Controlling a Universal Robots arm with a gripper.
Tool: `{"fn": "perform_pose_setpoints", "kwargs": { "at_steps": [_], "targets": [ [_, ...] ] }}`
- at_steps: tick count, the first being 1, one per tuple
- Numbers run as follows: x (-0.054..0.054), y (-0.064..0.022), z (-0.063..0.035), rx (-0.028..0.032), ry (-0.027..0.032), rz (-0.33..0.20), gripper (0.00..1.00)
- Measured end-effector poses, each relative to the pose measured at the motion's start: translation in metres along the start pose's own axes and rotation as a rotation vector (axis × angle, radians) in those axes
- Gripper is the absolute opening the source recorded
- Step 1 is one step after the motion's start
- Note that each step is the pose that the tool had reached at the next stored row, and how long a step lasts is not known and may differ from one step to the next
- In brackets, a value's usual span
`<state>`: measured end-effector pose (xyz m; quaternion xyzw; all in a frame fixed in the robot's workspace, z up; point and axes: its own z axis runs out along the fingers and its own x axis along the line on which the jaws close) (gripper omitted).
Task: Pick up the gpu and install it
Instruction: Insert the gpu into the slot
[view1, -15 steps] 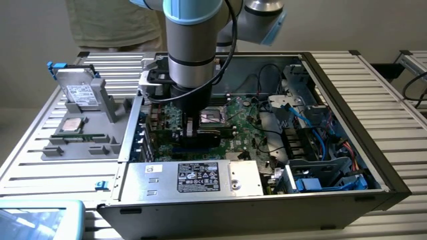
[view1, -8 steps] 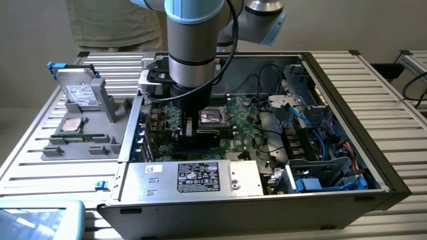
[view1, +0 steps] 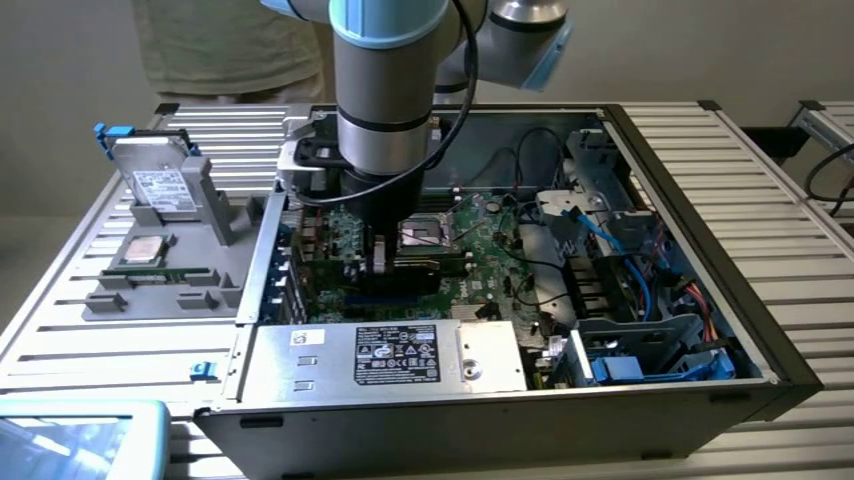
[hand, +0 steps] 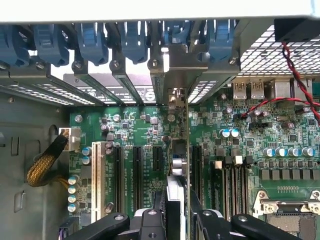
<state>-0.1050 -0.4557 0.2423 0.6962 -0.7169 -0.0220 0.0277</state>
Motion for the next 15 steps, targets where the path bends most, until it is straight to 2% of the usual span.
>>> {"fn": "perform_pose_setpoints", "kwargs": {
  "at_steps": [8,15],
  "targets": [
    [0.0,0.0,0.0006,0.0004,0.0032,-0.043,0.29],
    [0.0,0.0,0.0006,0.0005,0.0034,-0.046,0.29]
  ]
}}
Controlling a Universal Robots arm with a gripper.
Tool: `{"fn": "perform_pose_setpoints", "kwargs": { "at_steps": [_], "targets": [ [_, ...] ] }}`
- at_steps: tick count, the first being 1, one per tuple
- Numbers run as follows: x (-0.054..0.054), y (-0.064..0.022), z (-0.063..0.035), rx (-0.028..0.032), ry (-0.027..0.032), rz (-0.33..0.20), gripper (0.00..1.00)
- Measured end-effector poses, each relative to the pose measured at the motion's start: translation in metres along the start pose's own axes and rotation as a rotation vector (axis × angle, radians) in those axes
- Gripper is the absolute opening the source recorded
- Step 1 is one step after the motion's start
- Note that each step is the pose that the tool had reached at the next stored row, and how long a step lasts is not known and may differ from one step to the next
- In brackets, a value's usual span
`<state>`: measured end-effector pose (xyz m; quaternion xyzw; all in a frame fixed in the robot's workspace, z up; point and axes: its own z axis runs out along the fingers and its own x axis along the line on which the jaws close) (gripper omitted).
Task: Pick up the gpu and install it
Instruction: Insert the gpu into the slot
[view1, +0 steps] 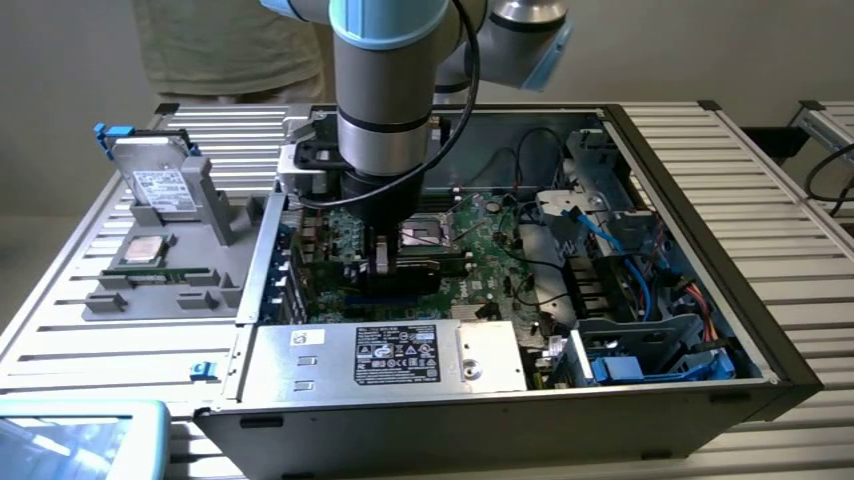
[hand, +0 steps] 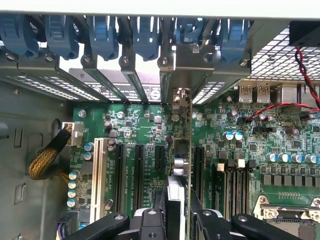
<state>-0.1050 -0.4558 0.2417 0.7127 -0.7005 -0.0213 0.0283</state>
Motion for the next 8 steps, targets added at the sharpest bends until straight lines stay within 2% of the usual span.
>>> {"fn": "perform_pose_setpoints", "kwargs": {
  "at_steps": [8],
  "targets": [
    [0.0,0.0,0.0005,-0.0001,0.0002,-0.002,0.29]
  ]
}}
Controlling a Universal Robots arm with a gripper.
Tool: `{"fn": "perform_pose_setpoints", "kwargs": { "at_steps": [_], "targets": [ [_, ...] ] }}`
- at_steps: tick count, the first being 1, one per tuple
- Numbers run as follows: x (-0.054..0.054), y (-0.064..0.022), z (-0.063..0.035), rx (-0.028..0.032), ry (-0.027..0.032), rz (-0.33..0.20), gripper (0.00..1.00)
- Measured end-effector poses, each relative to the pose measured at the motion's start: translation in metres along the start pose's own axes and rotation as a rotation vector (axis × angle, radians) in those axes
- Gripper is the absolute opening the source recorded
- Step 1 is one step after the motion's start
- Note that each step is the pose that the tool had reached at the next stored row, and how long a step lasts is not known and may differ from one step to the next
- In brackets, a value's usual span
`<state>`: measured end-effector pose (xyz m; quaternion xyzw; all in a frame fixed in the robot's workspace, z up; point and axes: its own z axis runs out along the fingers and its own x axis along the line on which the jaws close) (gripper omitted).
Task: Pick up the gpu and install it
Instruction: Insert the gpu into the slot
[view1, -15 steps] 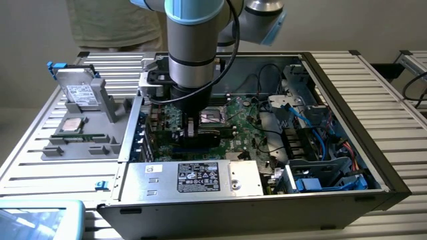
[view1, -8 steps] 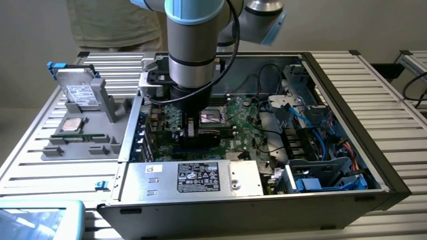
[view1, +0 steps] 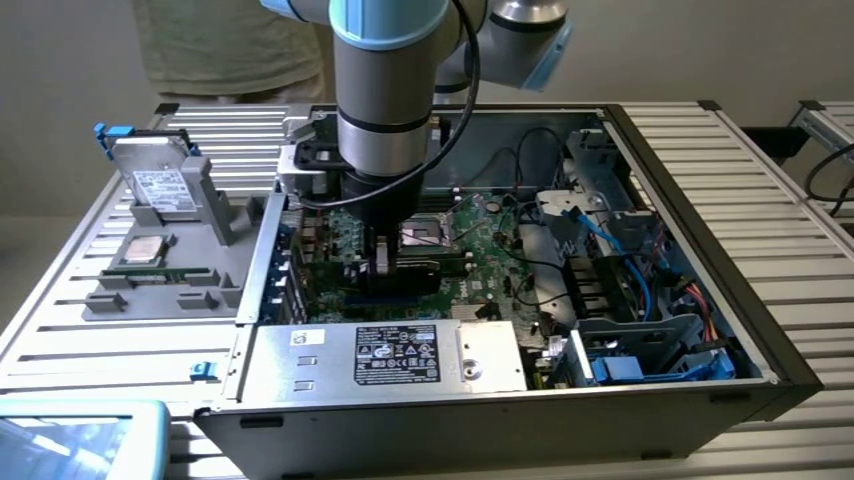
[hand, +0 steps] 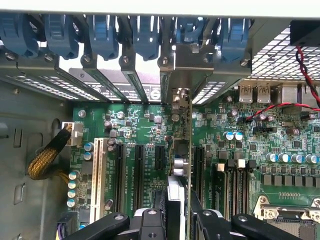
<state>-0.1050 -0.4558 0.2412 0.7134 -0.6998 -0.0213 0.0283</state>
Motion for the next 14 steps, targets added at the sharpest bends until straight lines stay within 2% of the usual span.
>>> {"fn": "perform_pose_setpoints", "kwargs": {
  "at_steps": [14],
  "targets": [
    [0.0004,-0.0006,0.0003,-0.0005,0.0004,-0.004,0.29]
  ]
}}
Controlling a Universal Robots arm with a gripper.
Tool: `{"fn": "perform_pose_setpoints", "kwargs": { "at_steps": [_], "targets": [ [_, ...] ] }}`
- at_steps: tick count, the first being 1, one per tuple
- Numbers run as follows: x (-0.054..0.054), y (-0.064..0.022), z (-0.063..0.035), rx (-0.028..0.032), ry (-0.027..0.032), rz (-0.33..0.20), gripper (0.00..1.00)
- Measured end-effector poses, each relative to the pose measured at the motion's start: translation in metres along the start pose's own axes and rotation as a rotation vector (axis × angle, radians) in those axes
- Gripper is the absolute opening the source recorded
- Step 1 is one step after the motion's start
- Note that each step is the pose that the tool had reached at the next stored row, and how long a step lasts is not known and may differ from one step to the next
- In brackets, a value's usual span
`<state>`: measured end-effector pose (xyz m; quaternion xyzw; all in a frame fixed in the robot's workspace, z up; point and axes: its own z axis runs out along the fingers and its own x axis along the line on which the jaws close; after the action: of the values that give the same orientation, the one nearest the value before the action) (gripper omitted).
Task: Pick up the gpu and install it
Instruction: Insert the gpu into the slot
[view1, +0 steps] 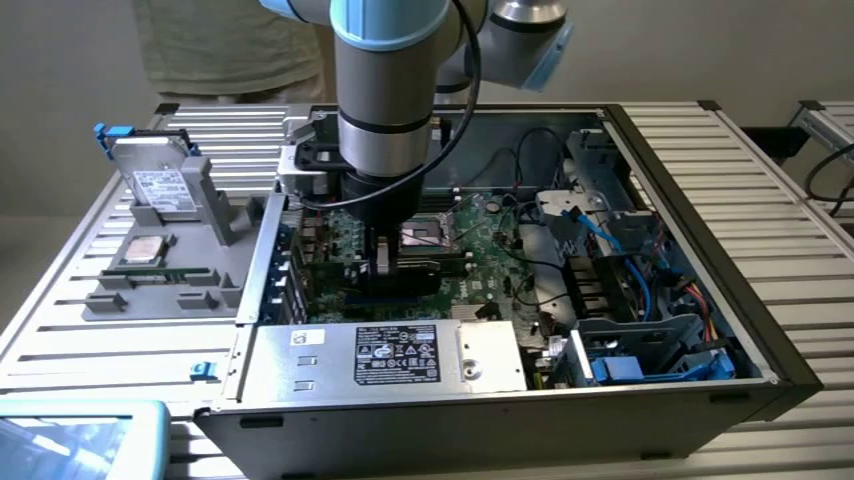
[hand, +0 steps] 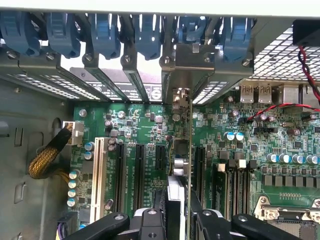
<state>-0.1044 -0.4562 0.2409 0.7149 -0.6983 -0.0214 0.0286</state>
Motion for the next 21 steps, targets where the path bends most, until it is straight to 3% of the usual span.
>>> {"fn": "perform_pose_setpoints", "kwargs": {
  "at_steps": [21],
  "targets": [
    [-0.0005,0.0001,0.0002,-0.0001,0.0005,0.0,0.29]
  ]
}}
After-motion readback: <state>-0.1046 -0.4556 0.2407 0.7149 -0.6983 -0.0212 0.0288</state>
